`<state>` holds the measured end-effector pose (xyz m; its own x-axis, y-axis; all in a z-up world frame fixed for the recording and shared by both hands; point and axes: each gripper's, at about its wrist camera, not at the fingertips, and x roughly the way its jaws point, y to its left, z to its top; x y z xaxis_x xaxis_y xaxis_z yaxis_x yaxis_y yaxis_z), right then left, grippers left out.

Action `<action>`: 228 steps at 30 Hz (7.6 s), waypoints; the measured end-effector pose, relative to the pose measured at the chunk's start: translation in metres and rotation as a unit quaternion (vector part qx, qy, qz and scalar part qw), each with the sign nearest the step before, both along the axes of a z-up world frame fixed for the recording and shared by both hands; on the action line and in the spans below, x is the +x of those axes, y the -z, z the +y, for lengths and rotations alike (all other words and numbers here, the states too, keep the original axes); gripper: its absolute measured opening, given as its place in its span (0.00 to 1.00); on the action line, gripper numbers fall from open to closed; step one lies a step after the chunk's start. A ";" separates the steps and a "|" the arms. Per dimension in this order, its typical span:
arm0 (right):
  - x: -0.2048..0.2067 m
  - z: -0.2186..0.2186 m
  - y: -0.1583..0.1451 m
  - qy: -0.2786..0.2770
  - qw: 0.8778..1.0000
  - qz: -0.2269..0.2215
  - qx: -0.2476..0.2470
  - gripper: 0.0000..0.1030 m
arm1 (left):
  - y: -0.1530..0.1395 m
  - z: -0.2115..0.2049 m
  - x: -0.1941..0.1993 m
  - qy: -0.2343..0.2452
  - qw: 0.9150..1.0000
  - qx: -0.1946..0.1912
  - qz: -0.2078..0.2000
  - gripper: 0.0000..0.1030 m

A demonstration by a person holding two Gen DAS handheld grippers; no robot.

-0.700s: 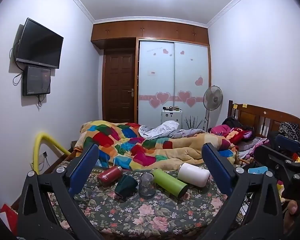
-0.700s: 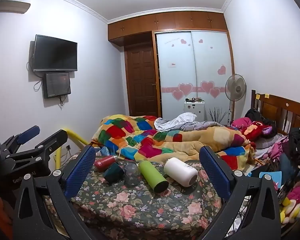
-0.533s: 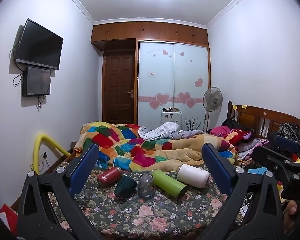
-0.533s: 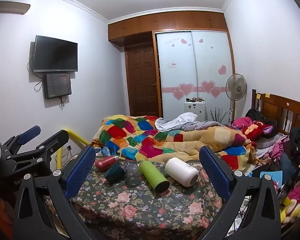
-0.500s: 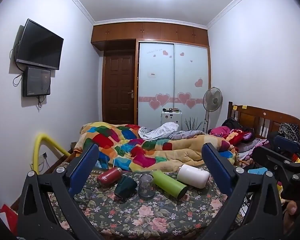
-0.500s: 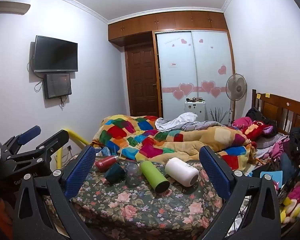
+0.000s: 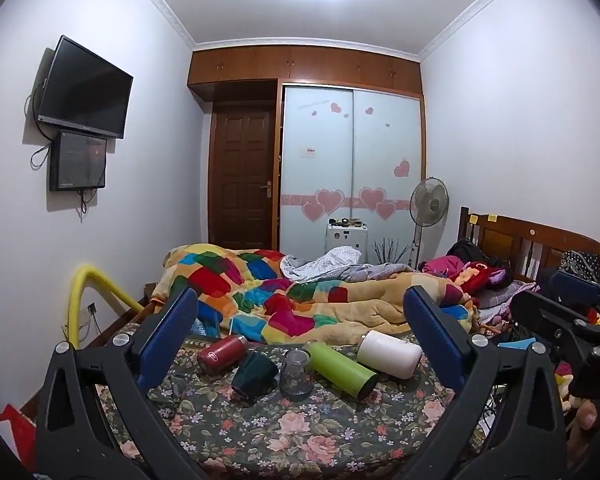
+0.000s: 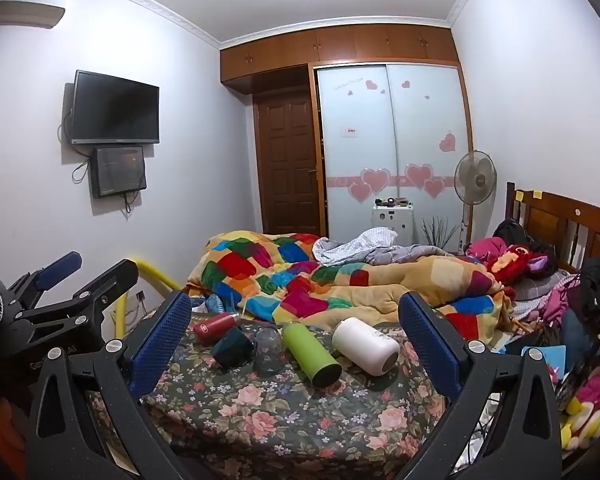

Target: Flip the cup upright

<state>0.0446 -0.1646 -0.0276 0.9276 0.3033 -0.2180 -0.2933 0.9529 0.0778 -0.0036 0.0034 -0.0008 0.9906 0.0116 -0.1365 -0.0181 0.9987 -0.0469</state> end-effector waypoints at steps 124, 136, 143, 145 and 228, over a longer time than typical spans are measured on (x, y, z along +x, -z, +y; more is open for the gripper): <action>0.121 0.003 0.088 0.026 0.980 0.191 -0.045 1.00 | 0.189 0.060 0.241 0.071 0.939 0.048 0.334 0.68; 0.098 -0.007 0.078 0.021 0.985 0.168 -0.035 1.00 | 0.148 -0.031 0.204 0.160 0.942 0.062 0.288 0.68; 0.095 -0.021 0.086 0.030 0.983 0.177 -0.033 1.00 | 0.186 -0.075 0.213 0.179 0.926 0.072 0.324 0.68; 0.096 -0.025 0.091 0.034 0.982 0.184 -0.036 1.00 | 0.202 -0.080 0.218 0.179 0.920 0.072 0.341 0.68; 0.207 0.082 0.206 -0.058 0.905 0.404 -0.117 0.70 | 0.178 0.075 0.156 -0.018 0.962 0.025 0.273 0.93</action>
<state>0.2518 -0.0830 -0.2333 0.4012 0.2460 -0.8823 -0.3302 0.9373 0.1112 0.1521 0.0785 -0.1789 0.7708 0.0642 -0.6339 -0.0605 0.9978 0.0275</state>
